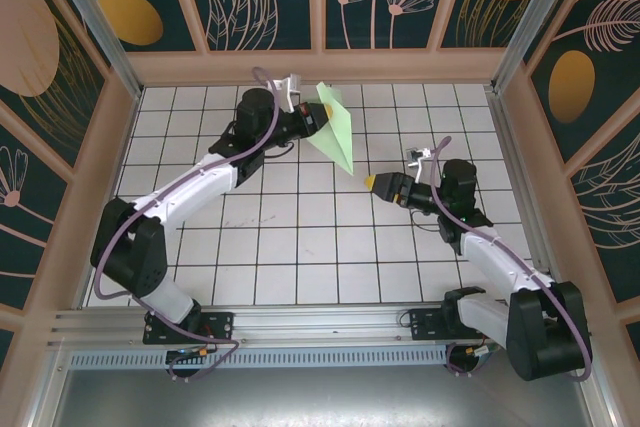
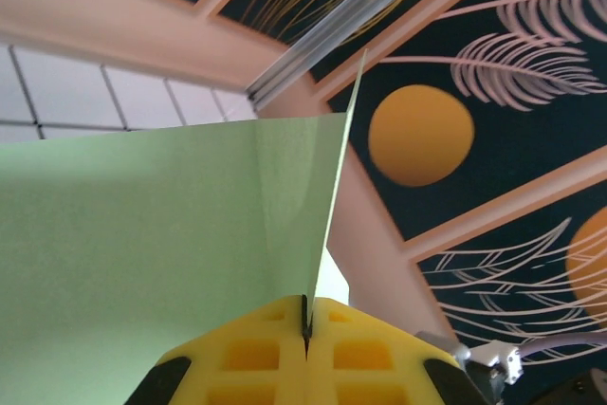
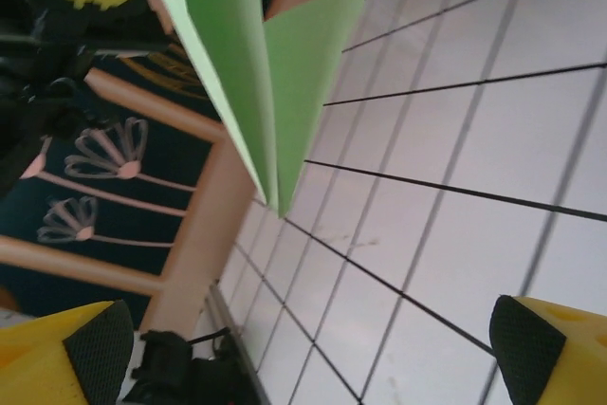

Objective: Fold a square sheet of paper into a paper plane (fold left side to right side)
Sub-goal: Turn over the paper at the center of the table.

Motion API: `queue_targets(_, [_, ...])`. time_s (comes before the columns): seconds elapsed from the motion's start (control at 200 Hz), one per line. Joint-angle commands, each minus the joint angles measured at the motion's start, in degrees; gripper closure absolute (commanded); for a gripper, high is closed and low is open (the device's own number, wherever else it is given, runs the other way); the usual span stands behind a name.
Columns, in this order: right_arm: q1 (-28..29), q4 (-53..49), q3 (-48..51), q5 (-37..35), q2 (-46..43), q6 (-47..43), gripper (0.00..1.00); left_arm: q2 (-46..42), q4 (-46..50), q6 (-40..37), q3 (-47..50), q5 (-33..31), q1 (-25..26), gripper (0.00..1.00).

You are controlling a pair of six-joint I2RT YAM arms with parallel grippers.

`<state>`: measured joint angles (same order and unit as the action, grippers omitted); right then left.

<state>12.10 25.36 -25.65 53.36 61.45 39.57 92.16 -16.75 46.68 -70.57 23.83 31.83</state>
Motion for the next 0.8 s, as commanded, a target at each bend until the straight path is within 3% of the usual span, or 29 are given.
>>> queue_targets(0.0, [0.5,15.4,0.5,7.1,0.2,6.9,0.01,-1.2,-3.1,2.9,-0.6,3.4,0.0,0.96])
queue_targets(0.28, [4.5,20.2,-5.3,8.0,7.0,11.2,0.02,-2.3,-14.5,11.4,2.9,11.0,0.0,0.96])
queue_targets(0.42, [5.4,22.5,-7.1,8.5,9.5,12.8,0.07,-2.6,-16.0,12.6,3.6,12.4,0.1,0.96])
queue_targets(0.791, [5.4,16.4,-12.4,8.4,10.6,9.0,0.38,-2.6,-18.4,14.6,7.6,13.5,0.1,0.96])
